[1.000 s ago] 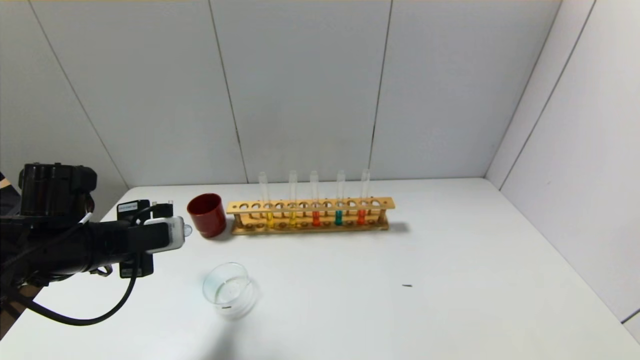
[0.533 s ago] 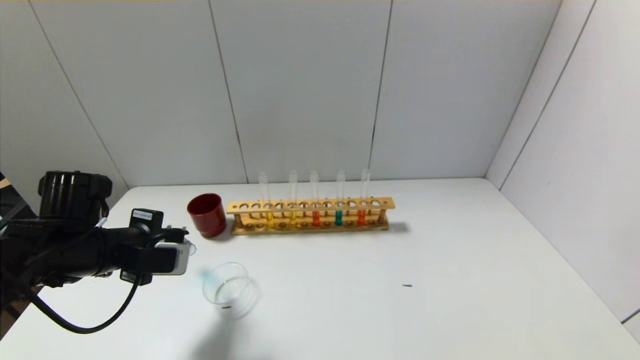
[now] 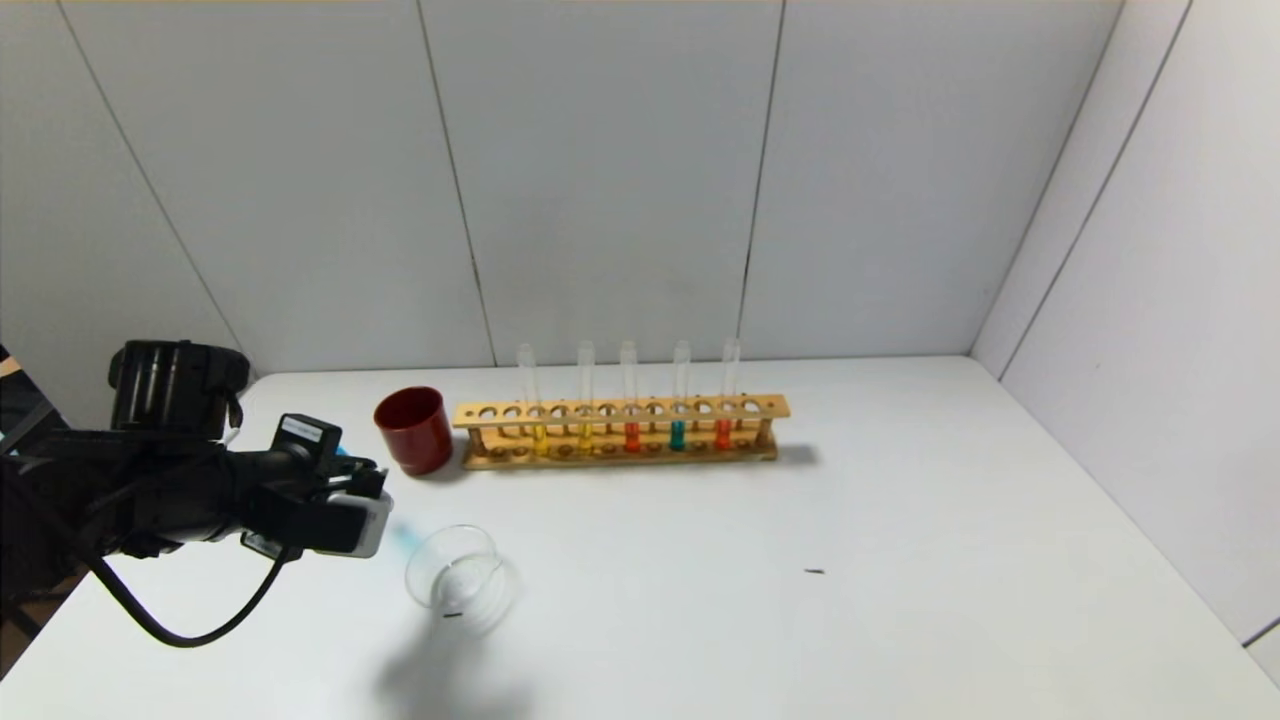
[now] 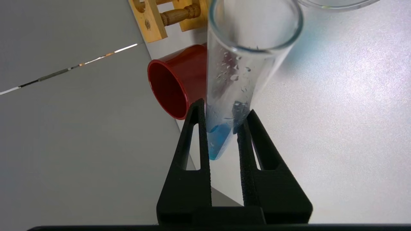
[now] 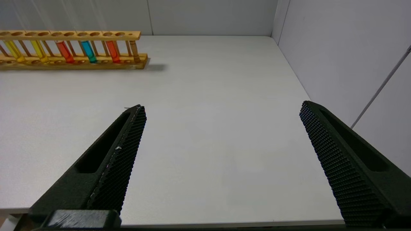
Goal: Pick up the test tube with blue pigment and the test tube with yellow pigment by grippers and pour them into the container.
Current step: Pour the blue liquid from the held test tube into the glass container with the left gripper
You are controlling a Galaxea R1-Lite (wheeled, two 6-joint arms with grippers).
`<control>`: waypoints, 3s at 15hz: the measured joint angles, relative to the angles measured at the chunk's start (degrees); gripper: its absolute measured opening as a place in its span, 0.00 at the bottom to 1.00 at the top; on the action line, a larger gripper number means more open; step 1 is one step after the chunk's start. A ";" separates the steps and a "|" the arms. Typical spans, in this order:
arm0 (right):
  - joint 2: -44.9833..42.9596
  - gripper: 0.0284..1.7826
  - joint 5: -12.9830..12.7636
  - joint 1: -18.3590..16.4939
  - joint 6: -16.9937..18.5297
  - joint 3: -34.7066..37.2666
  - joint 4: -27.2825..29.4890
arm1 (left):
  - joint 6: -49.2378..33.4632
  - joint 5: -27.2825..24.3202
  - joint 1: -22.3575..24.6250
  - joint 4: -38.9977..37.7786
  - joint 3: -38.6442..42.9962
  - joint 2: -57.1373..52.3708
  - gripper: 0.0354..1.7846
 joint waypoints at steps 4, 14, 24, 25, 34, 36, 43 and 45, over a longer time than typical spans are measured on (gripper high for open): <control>0.00 0.98 0.00 -0.02 0.02 0.00 0.00 | 2.27 1.96 -0.95 0.00 -0.68 1.29 0.15; 0.00 0.98 -0.02 -0.02 0.02 0.00 0.02 | 12.00 4.72 -2.60 0.05 -4.52 4.78 0.15; 0.00 0.98 0.00 -0.02 0.02 0.00 0.00 | 18.31 9.33 -4.72 -0.43 -5.51 6.01 0.15; 0.00 0.98 -0.02 -0.02 0.02 0.00 0.00 | 18.33 9.81 -5.19 -1.16 -5.51 6.07 0.15; 0.00 0.98 -0.02 -0.02 0.00 0.00 0.00 | 22.44 10.75 -6.68 -3.43 -4.88 6.36 0.15; 0.00 0.98 0.00 -0.02 0.00 0.00 0.00 | 22.94 10.59 -6.70 -3.40 -4.74 6.45 0.15; 0.00 0.98 -0.02 -0.02 0.00 0.00 0.00 | 25.22 10.59 -7.31 -3.45 -4.66 6.40 0.15; 0.00 0.98 -0.02 -0.02 0.00 0.00 0.00 | 25.23 10.64 -7.86 -4.14 -4.79 6.42 0.15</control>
